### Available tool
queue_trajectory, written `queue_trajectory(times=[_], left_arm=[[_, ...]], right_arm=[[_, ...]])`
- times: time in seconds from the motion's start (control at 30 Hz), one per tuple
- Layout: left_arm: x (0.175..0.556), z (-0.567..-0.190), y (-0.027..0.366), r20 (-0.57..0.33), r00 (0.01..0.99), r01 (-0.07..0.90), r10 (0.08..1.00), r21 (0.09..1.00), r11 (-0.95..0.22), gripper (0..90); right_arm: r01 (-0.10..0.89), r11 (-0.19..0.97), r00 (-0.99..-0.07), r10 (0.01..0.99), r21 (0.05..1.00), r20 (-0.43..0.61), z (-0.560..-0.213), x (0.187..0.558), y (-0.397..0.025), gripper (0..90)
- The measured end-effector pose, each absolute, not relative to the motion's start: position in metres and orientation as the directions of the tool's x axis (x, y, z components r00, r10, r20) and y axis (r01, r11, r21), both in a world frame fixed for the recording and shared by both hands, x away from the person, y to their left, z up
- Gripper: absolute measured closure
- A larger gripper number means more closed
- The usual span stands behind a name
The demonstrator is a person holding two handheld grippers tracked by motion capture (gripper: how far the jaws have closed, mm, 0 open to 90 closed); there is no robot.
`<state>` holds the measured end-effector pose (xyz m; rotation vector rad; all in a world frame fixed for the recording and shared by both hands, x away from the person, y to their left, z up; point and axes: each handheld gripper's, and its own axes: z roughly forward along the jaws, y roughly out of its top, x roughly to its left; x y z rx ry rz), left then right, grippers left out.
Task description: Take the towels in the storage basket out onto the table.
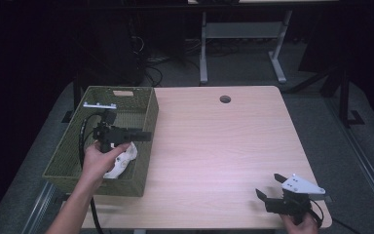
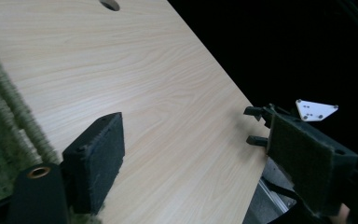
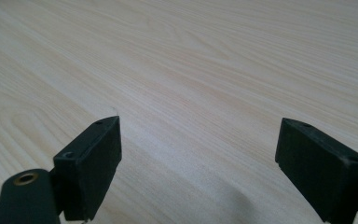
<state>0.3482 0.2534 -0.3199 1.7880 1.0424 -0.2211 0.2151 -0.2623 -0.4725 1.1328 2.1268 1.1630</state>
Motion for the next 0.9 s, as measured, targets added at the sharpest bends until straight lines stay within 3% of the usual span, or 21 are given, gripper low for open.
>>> queue_trajectory(times=[0.3,0.63,0.9], left_arm=[[0.354,-0.326,0.274,-0.493,0.555,0.744,0.67,0.654,-0.136,19.4],[0.366,-0.338,0.296,-0.3,0.435,0.763,0.849,0.623,-0.171,21.6],[0.381,-0.357,0.307,-0.204,0.375,0.829,0.904,0.511,-0.228,23.2]], right_arm=[[0.441,0.307,-0.556,0.831,0.843,-0.011,-0.472,0.215,-0.262,14.0],[0.441,0.308,-0.558,0.83,0.843,-0.011,-0.472,0.215,-0.262,14.0],[0.443,0.308,-0.563,0.826,0.842,-0.006,-0.473,0.216,-0.262,14.0]])
